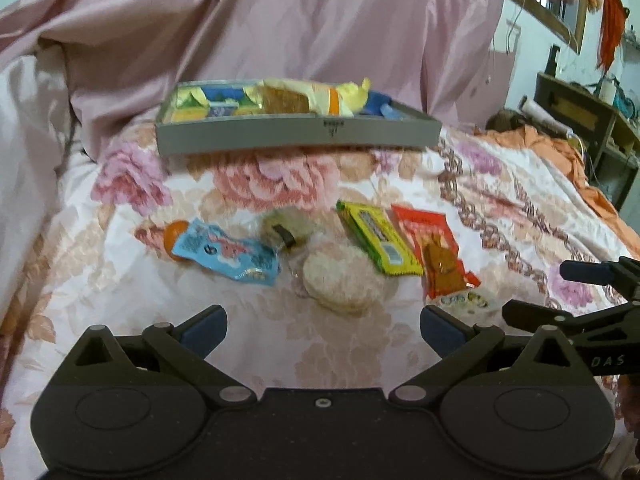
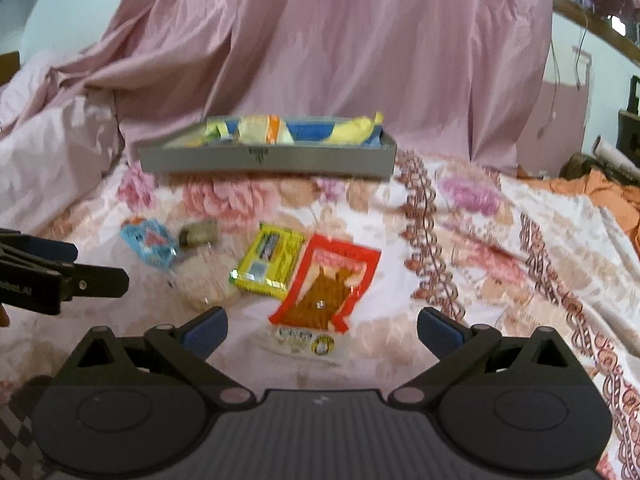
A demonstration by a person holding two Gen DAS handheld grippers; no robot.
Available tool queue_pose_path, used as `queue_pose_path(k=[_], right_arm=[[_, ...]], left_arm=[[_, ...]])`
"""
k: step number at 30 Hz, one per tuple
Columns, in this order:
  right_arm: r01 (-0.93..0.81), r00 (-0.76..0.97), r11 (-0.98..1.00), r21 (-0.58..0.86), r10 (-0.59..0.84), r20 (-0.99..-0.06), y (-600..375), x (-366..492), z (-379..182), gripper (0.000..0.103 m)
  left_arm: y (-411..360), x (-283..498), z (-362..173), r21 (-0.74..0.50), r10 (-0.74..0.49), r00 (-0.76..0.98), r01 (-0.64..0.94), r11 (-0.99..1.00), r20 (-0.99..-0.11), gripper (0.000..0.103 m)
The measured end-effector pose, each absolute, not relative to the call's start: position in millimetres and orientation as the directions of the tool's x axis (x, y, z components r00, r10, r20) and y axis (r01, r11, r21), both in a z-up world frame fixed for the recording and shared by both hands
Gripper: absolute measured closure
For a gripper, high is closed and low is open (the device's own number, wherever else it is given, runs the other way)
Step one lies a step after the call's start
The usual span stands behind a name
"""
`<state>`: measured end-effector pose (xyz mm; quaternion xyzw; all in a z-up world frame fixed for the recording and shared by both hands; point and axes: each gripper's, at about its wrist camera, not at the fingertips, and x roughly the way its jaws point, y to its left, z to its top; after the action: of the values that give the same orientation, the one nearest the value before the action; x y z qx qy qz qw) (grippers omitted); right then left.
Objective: Organize snacks
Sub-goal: 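Withdraw both tools from the tray toward the remaining snacks, then grasp the round wrapped rice cracker with the left tool while the right tool grasps the red snack packet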
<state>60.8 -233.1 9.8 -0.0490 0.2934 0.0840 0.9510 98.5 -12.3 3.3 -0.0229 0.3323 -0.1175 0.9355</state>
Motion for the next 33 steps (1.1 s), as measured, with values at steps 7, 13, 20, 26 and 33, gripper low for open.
queue_pose_path(k=[7,13,20,26,33], right_arm=[[-0.189,0.779,0.981,-0.053,0.117,-0.616,-230.5,79.6,-8.9,0.000],[-0.183,0.764,0.982,-0.041,0.116,-0.635,-230.1,111.6,-20.7,0.000],[-0.216,0.730,0.976,-0.010,0.155,-0.665,-229.3,143.1,-29.4,0.000],[-0.230,0.695,0.973,-0.030,0.142,-0.705,-224.7,152.1,-41.5,0.000],[-0.201,0.668,0.976,-0.080,0.077,-0.740,-242.4,160.2,-27.2,0.026]], left_arm=[[-16.2,116.6,-6.9,-0.097,-0.221,0.715,0.211,0.973,-0.664,0.001],[-18.7,127.8,-11.5,-0.048,-0.211,0.697,0.247,0.968,-0.685,0.001],[-27.5,144.4,-15.5,0.017,-0.225,0.674,0.332,0.943,-0.704,0.001],[-42.9,154.6,-24.5,0.024,-0.247,0.648,0.379,0.925,-0.721,0.001],[-50.3,166.5,-30.2,0.036,-0.240,0.645,0.384,0.923,-0.725,0.001]])
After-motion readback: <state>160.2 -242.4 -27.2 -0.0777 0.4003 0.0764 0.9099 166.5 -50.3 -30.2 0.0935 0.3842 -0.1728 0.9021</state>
